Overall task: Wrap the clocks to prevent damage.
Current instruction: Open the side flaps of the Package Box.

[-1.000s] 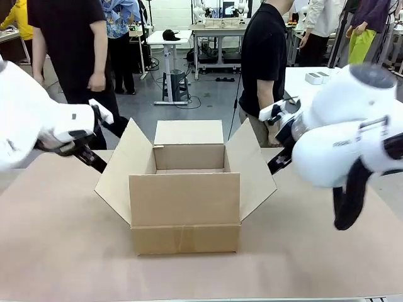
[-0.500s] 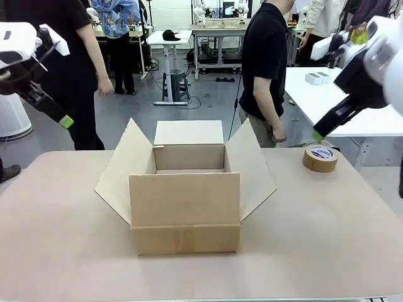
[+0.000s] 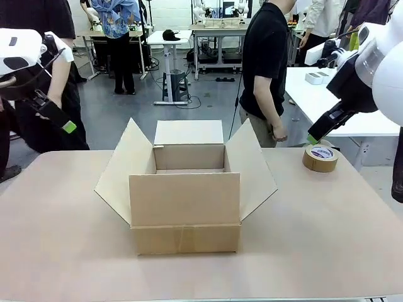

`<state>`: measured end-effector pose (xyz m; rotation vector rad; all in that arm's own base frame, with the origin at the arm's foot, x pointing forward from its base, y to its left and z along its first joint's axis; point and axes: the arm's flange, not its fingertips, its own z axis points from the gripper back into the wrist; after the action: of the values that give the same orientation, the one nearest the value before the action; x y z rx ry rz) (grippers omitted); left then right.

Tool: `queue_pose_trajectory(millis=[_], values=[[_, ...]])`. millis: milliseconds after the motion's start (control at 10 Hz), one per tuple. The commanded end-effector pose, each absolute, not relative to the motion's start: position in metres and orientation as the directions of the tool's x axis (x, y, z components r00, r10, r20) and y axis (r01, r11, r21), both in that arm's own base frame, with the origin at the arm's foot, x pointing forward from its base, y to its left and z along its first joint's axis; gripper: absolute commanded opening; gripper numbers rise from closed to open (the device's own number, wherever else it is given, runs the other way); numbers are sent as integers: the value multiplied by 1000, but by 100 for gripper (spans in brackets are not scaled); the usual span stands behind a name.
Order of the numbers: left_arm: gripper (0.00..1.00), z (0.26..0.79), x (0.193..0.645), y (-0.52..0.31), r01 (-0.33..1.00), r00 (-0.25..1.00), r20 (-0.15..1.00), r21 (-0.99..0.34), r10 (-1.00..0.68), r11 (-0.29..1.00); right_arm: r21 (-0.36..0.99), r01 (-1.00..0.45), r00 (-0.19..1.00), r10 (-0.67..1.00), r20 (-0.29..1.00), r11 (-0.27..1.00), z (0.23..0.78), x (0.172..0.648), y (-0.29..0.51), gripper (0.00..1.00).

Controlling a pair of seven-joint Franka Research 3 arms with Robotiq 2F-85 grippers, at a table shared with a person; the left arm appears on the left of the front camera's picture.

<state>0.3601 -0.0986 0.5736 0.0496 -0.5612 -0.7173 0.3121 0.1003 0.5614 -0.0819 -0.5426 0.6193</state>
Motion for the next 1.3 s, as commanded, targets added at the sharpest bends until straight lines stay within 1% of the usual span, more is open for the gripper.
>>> queue_pose_trajectory(millis=[0,100,200,300,400,500,600,700,800,900,1000,1200], values=[[100,575,359,-98,608,612,472,232,-635,759,-233,-529,678,571,462,816,564,309,99,100],[100,579,366,-84,755,542,449,111,-710,646,-111,-822,466,772,433,559,565,316,81,100],[100,589,376,-66,842,453,490,39,-745,538,-32,-890,384,788,482,454,570,328,62,100],[100,595,386,-50,884,399,527,-5,-750,467,27,-925,329,765,554,378,574,338,41,100],[100,596,396,-30,928,330,601,-66,-728,366,54,-949,271,714,646,311,577,345,19,100],[100,593,403,-14,941,301,648,-83,-700,328,45,-940,273,665,695,339,574,352,2,100],[100,584,400,0,949,269,689,-71,-674,306,61,-931,286,618,732,359,569,353,-11,100],[100,577,395,10,955,227,731,-38,-644,293,82,-919,304,563,768,385,568,349,-20,100],[100,571,389,26,959,174,785,1,-595,282,78,-913,291,508,811,400,570,341,-27,100],[100,565,381,35,958,151,817,18,-557,287,73,-908,288,489,824,412,568,335,-33,100],[100,563,378,41,952,148,836,24,-528,305,70,-888,306,471,827,455,564,333,-37,100],[100,569,371,42,955,148,837,16,-526,295,60,-864,344,500,795,499,560,334,-35,100]])
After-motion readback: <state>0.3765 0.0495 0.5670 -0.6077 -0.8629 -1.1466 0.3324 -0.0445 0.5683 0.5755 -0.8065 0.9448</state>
